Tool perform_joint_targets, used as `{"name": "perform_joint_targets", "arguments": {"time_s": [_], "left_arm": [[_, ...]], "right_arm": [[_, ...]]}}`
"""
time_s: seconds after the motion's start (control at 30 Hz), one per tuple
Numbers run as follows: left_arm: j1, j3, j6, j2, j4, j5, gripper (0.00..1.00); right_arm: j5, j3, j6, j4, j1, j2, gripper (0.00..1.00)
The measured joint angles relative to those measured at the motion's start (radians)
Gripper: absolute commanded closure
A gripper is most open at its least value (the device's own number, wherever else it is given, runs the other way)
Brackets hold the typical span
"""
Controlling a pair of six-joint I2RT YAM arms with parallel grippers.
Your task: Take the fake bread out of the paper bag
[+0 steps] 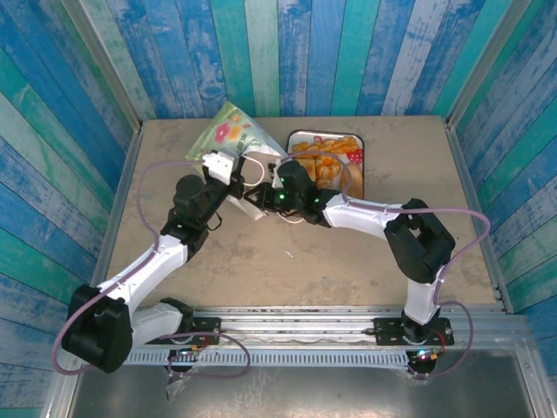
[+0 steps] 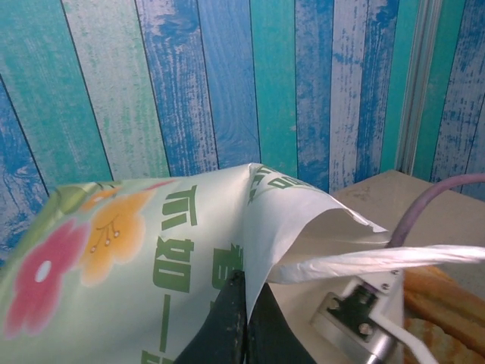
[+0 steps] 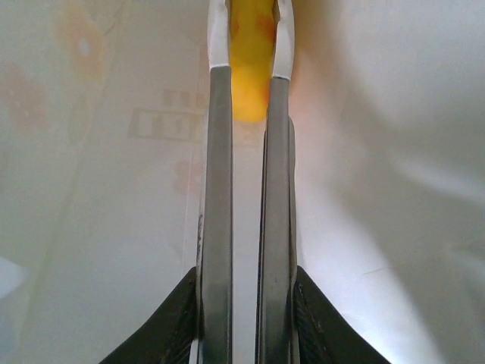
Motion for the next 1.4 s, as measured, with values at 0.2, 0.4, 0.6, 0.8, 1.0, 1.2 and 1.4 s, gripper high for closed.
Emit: {"name": "perform_joint_targets", "arguments": {"time_s": [0.2,0.4,0.6,0.8,1.0,1.2,1.4], "left_arm": [[0.029,0.0,0.02,0.0,-0.001,0.003,1.0],[0.038,-0.004,0.037,0.004,0.001,0.003,1.0],[0.043,-0.021,0.054,0.019,0.008,0.001,1.0],[0.046,-0.027,0.073,0.026,0.014,-0.01,1.0],[0.047,-0.027,0.08,0.037,0.024,-0.012,1.0],[0.046,-0.02,0.103,0.048,0.02,-0.013,1.0],[0.046,0.043,0.126,0.052,-0.044,-0.046,1.0]], "right_arm": [[0.034,-0.027,-0.03,-0.061,0.0,-0.054,0.99],[0.059,-0.028,-0.06,-0.129,0.0,-0.111,0.99],[0.083,-0.049,-0.081,-0.184,0.0,-0.161,0.99],[0.101,-0.058,-0.104,-0.258,0.0,-0.212,0.99],[0.104,-0.063,-0.124,-0.299,0.0,-0.254,0.99],[0.108,-0.063,-0.15,-0.358,0.001,-0.256,0.99],[0.128,-0.062,-0.169,-0.389,0.001,-0.258,0.98]]}}
